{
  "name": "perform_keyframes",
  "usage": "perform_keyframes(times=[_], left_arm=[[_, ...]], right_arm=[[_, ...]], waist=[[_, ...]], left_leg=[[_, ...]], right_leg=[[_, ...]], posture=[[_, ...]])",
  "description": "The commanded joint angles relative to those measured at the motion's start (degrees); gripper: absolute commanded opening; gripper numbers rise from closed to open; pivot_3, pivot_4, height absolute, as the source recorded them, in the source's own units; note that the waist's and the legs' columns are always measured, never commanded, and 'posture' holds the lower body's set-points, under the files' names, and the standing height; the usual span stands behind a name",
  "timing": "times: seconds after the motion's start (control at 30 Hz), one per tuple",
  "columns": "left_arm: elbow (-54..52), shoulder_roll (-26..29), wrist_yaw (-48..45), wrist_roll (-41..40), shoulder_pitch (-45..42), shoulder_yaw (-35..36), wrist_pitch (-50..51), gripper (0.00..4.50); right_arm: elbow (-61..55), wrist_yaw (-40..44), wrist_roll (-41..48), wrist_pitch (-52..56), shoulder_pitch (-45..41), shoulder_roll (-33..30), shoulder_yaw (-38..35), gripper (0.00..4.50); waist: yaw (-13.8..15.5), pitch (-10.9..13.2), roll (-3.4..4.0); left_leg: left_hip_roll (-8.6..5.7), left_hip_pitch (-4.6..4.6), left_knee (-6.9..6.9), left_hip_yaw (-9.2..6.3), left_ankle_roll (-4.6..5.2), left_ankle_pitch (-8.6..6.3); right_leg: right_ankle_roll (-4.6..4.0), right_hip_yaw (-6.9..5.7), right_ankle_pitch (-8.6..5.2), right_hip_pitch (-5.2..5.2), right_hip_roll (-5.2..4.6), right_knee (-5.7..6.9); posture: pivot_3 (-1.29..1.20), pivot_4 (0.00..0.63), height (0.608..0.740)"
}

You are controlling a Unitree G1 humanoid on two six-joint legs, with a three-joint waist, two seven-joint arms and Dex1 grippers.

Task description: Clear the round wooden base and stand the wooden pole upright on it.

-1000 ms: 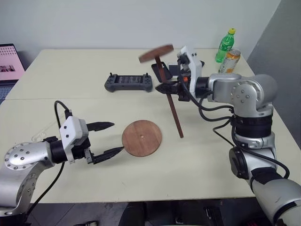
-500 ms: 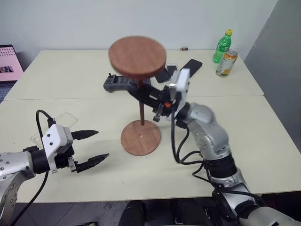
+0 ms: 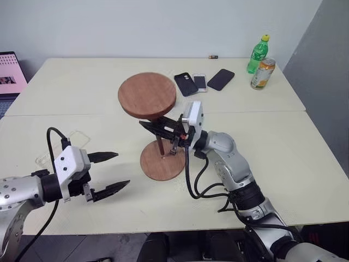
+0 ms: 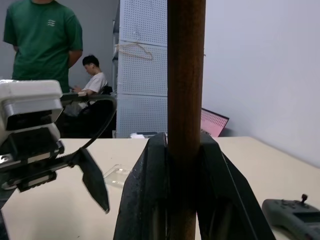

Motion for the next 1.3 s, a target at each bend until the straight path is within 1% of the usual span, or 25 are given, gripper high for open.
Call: perform_keyframes(times=[0.03,0.27,0.83,1.3], left_arm=[[-1.1,1.4,-0.9,0.9,-0.7,-0.2,-1.5,4.5],[-0.7,1.6,-1.5,2.0,-1.3,-1.2,-2.8,4.5],[-1.0,1.2,-1.3,2.2,-2.2,-1.7,-2.2,4.5],[-0.3,1.2,-1.2,2.5,-2.7,-2.1,-2.6,4.5]], right_arm=[[-1.0,0.2,-0.1,-1.2,0.3,0.3,0.1,0.27],[0.2,-0.2,-0.5,-2.3,0.3,0.7,0.1,0.27],[2.4,-0.4,-2.0,-4.1,0.3,1.8,0.6,0.27],[3.6,-0.6,-3.8,-5.5,1.2,2.2,2.2,0.27]], waist=[[0.0,0.0,0.0],[0.0,0.0,0.0],[0.0,0.0,-0.01],[0.0,0.0,-0.02]], left_leg=[[0.01,0.0,0.0,0.0,0.0,0.0],[0.06,0.01,0.0,0.02,0.0,0.0],[0.25,0.04,0.01,0.09,-0.01,0.0],[0.29,0.06,0.02,0.12,-0.01,0.0]], right_leg=[[0.0,0.0,0.0,0.0,0.01,0.0],[-0.02,0.0,0.01,0.0,0.07,0.0],[-0.12,0.03,0.07,0.0,0.25,0.0],[-0.14,0.05,0.08,0.0,0.28,0.0]], posture=[[0.0,0.15,0.74],[0.0,0.15,0.74],[0.0,0.15,0.74],[0.0,0.15,0.74]])
